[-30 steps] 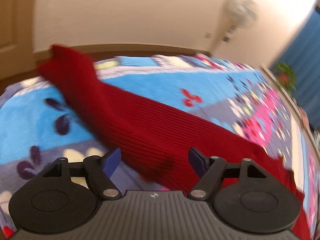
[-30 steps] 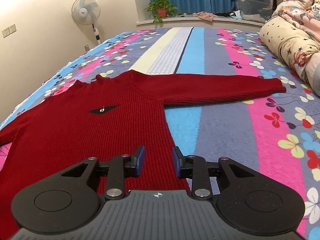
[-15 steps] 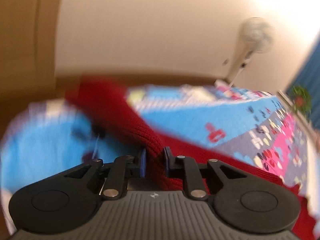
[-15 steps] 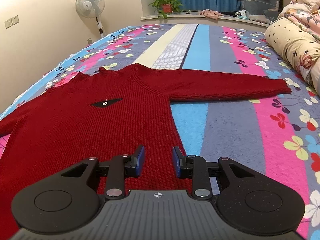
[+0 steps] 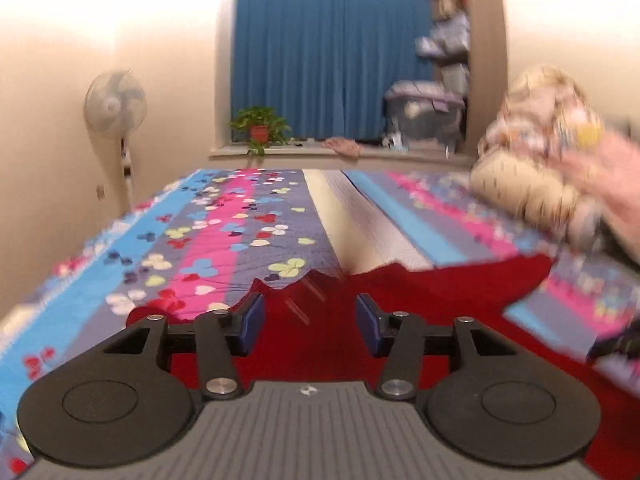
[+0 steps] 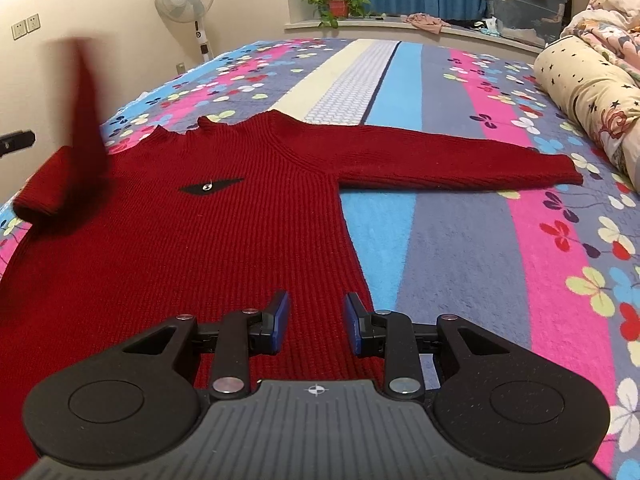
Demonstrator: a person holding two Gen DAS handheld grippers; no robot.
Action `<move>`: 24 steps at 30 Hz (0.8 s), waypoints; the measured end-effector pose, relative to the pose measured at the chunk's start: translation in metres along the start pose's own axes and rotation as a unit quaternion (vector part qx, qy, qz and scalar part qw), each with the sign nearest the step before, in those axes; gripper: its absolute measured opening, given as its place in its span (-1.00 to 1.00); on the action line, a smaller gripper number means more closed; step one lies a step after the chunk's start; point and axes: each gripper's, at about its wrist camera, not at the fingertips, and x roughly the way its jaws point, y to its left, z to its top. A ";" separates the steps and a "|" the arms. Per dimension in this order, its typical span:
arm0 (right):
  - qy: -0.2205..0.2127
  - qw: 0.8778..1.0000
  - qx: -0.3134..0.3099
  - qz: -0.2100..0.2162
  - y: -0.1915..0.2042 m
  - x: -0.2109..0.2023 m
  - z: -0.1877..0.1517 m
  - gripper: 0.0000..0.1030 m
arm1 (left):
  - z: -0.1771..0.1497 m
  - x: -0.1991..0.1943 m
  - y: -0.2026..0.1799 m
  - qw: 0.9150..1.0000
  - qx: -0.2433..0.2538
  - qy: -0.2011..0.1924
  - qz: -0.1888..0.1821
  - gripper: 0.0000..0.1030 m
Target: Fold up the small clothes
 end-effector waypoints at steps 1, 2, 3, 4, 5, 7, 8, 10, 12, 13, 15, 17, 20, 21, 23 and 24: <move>-0.002 1.000 -0.001 0.000 0.000 -0.001 0.000 -0.39 | 0.000 0.003 0.010 1.000 -0.027 0.006 0.010 0.09; -0.003 1.000 -0.001 0.001 0.000 -0.002 0.000 -0.39 | -0.002 0.006 0.022 0.998 -0.051 0.016 0.029 0.08; -0.004 1.000 -0.001 0.000 -0.001 -0.003 0.000 -0.39 | -0.006 0.012 0.033 0.996 -0.070 0.033 0.054 0.05; -0.003 1.000 0.000 0.000 -0.001 -0.003 0.000 -0.39 | -0.009 0.020 0.043 0.992 -0.084 0.054 0.078 -0.03; -0.002 1.000 0.001 0.000 -0.001 -0.003 0.000 -0.39 | -0.015 0.027 0.052 0.987 -0.099 0.078 0.099 -0.08; -0.002 1.000 -0.002 0.002 0.000 -0.002 -0.001 -0.39 | -0.025 0.037 0.065 0.979 -0.121 0.117 0.116 -0.13; -0.001 1.000 -0.005 0.002 0.001 -0.002 -0.001 -0.39 | -0.029 0.041 0.072 0.974 -0.128 0.138 0.124 -0.13; 0.001 1.000 -0.008 0.004 0.002 -0.001 -0.002 -0.39 | -0.046 0.053 0.080 0.962 -0.129 0.197 0.139 -0.13; -0.002 1.000 -0.009 0.008 0.002 0.001 -0.004 -0.39 | -0.055 0.057 0.081 0.957 -0.108 0.219 0.156 -0.12; -0.006 1.000 -0.007 0.013 0.002 0.001 -0.004 -0.39 | -0.053 0.055 0.082 0.959 -0.106 0.213 0.155 -0.12; -0.014 1.000 0.003 0.024 0.001 0.000 -0.006 -0.43 | -0.047 0.043 0.082 0.962 -0.121 0.192 0.153 -0.11; -0.025 0.999 0.014 0.041 0.001 -0.004 -0.010 -0.69 | -0.038 0.039 0.081 0.963 -0.131 0.179 0.155 -0.09; -0.034 0.998 0.024 0.046 0.007 -0.008 -0.006 -0.70 | -0.029 0.031 0.074 0.961 -0.127 0.178 0.171 -0.09; -0.036 0.997 0.037 0.048 0.010 -0.008 -0.002 -0.70 | -0.023 0.034 0.071 0.960 -0.120 0.179 0.180 -0.09; -0.046 0.995 0.067 0.056 0.021 -0.005 0.010 -0.65 | -0.015 0.033 0.069 0.960 -0.106 0.173 0.194 -0.07; -0.051 0.994 0.073 0.060 0.029 -0.001 0.016 -0.65 | -0.013 0.032 0.071 0.960 -0.105 0.168 0.197 -0.03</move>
